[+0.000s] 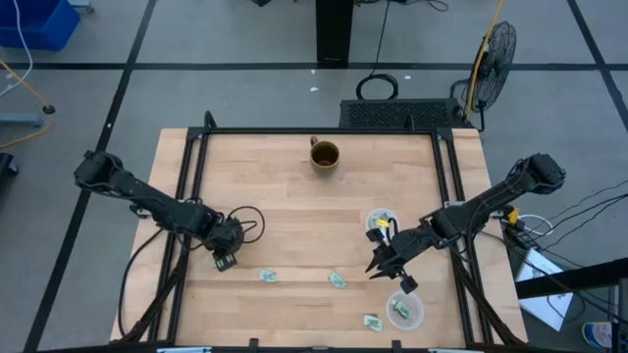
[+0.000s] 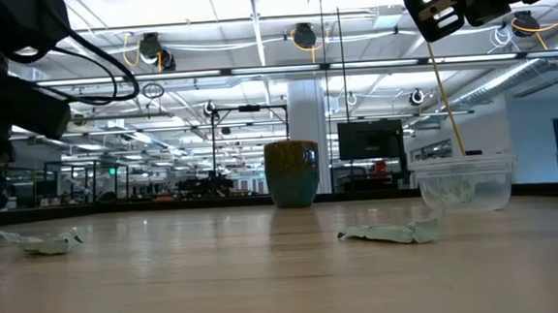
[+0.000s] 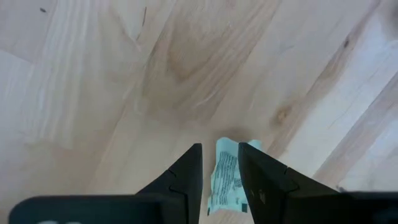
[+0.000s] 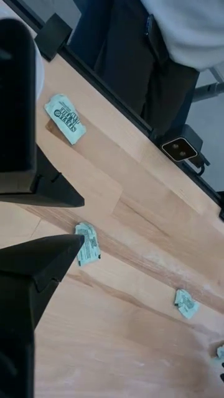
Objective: Pick and place items into bin
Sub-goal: Put the stevia packet into the top transparent bin
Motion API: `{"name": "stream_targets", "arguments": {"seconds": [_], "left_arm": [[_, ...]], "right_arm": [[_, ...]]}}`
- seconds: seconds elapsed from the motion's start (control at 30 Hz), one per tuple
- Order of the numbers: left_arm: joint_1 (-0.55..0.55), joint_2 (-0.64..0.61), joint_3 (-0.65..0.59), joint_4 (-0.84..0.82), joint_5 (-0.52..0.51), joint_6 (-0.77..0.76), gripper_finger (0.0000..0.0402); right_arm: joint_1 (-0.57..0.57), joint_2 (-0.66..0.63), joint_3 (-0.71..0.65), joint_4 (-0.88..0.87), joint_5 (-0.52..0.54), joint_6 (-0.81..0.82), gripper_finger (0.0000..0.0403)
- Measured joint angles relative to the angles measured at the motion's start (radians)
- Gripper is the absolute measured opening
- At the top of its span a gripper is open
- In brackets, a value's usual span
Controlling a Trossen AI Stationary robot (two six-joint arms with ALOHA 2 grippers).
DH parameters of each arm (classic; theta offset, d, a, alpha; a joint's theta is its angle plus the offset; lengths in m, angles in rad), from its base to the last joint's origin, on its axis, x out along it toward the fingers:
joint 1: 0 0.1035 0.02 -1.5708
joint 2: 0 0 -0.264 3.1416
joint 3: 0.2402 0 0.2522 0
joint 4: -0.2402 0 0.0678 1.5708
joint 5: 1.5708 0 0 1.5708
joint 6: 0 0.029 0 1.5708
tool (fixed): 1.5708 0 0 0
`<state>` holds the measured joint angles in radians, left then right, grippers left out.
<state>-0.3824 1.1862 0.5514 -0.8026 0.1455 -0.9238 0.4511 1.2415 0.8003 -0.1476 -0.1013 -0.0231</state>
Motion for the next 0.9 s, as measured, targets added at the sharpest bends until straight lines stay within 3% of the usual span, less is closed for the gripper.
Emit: {"name": "stream_targets", "arguments": {"seconds": [0.3,0.6,0.9], "left_arm": [[-0.059,0.0,-0.031,0.008,-0.01,-0.005,0.0108],[-0.128,0.002,-0.093,0.136,-0.053,-0.09,0.0105],[-0.132,-0.003,-0.111,0.126,-0.123,-0.103,0.0009]], "right_arm": [[0.0,0.0,0.0,-0.001,0.0,0.018,0.0075],[0.0,0.0,0.0,-0.037,0.0,-0.012,0.0075],[0.0,0.0,0.0,-0.064,0.013,-0.021,0.0075]]}}
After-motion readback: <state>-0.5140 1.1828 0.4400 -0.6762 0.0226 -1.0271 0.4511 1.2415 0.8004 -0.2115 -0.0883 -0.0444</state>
